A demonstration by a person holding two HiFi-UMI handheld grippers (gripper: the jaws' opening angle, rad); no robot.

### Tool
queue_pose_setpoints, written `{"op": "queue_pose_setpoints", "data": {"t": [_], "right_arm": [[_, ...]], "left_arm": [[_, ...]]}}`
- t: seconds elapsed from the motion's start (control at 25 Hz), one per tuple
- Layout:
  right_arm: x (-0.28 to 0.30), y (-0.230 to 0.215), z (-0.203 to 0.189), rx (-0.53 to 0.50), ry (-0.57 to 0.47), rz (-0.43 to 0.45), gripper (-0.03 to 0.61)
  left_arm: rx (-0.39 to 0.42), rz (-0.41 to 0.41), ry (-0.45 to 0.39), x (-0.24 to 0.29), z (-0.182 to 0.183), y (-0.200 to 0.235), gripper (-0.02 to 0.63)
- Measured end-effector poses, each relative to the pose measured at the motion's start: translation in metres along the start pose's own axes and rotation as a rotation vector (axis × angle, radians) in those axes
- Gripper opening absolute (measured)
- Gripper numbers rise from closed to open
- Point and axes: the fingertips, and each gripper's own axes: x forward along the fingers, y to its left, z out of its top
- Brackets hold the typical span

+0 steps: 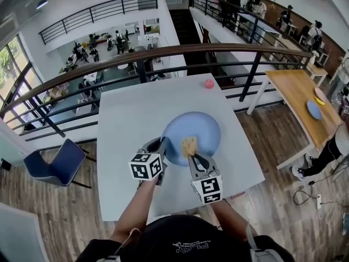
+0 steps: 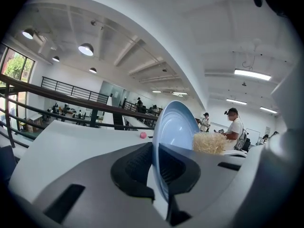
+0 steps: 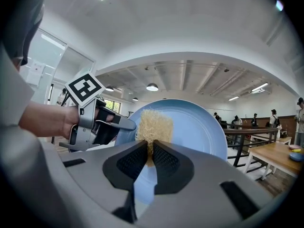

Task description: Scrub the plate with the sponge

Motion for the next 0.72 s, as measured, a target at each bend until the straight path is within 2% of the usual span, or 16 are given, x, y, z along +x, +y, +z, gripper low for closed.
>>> {"op": "queue_pose_setpoints", "data": {"t": [0.52, 0.72], "right_arm": [[0.017, 0.034, 0.024, -0.028, -0.019, 0.077, 0.044], [0.030, 0.040, 0.027, -0.045, -0.005, 0.082, 0.044]], "left_arm": [[0.030, -0.007, -0.023, -0.010, 0.004, -0.015, 0.026], [0.039, -0.007, -0.033, -0.012, 0.008, -0.017, 0.026]]}}
